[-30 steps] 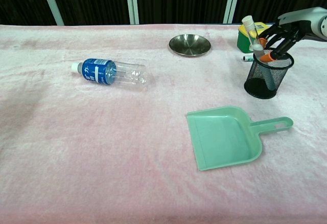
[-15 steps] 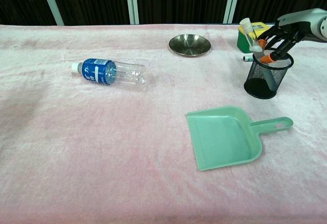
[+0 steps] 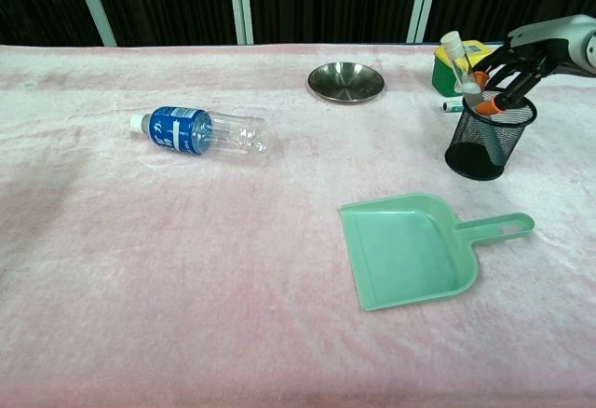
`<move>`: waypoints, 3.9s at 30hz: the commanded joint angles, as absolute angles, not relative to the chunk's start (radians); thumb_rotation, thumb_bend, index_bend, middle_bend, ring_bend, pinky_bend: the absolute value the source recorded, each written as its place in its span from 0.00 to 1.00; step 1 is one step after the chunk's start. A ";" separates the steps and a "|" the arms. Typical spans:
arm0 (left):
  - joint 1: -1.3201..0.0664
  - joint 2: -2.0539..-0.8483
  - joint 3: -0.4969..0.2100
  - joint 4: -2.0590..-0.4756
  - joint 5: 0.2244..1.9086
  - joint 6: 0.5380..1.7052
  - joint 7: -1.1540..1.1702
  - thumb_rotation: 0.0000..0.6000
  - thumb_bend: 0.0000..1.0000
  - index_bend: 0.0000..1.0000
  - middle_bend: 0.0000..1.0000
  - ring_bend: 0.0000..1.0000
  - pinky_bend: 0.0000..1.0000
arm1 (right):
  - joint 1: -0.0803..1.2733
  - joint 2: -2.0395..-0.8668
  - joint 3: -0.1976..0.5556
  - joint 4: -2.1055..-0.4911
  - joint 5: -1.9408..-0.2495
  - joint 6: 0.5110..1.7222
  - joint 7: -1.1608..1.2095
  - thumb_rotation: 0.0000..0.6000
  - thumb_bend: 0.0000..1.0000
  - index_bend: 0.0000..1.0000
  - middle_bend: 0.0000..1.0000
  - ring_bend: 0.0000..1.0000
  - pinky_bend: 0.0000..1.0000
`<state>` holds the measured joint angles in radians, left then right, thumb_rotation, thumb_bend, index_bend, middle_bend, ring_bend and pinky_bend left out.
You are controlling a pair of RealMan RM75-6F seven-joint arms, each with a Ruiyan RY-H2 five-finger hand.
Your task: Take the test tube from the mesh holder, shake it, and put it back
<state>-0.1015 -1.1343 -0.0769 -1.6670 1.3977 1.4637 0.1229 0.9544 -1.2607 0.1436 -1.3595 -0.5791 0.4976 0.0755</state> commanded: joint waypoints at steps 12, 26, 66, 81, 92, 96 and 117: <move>-0.101 -1.134 -0.077 -1.669 1.396 1.464 0.123 1.00 0.33 0.12 0.02 0.00 0.00 | 0.907 -1.228 0.224 -1.394 -0.623 0.486 0.179 1.00 0.27 0.58 0.04 0.12 0.16; -0.099 -1.133 -0.076 -1.669 1.399 1.466 0.119 1.00 0.33 0.12 0.02 0.00 0.00 | 0.751 -1.138 0.460 -1.568 -0.843 0.517 0.477 1.00 0.27 0.58 0.04 0.12 0.16; -0.100 -1.134 -0.075 -1.671 1.401 1.465 0.124 1.00 0.33 0.12 0.02 0.00 0.00 | 0.624 -1.125 0.495 -1.566 -1.305 0.717 0.262 1.00 0.27 0.61 0.04 0.13 0.16; -0.099 -1.134 -0.076 -1.672 1.399 1.467 0.123 1.00 0.33 0.12 0.02 0.00 0.00 | 0.650 -1.086 0.600 -1.836 -0.867 0.729 0.197 1.00 0.27 0.61 0.04 0.13 0.16; -0.098 -1.134 -0.075 -1.673 1.402 1.468 0.121 1.00 0.33 0.12 0.02 0.00 0.00 | 0.428 -1.143 0.936 -1.869 -1.246 0.639 1.223 1.00 0.27 0.61 0.04 0.13 0.16; -0.098 -1.134 -0.074 -1.672 1.404 1.467 0.121 1.00 0.33 0.12 0.02 0.00 0.00 | 0.410 -1.141 0.928 -1.830 -1.376 0.671 1.432 1.00 0.27 0.61 0.04 0.13 0.16; -0.098 -1.133 -0.075 -1.674 1.401 1.466 0.123 1.00 0.33 0.12 0.02 0.00 0.00 | 0.566 -1.131 0.586 -1.614 -1.354 0.730 0.464 1.00 0.27 0.62 0.04 0.13 0.16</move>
<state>-0.0985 -1.1331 -0.0751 -1.6737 1.4009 1.4661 0.1230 0.5113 -1.0960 0.6977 -1.6902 -1.4791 0.6867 1.0255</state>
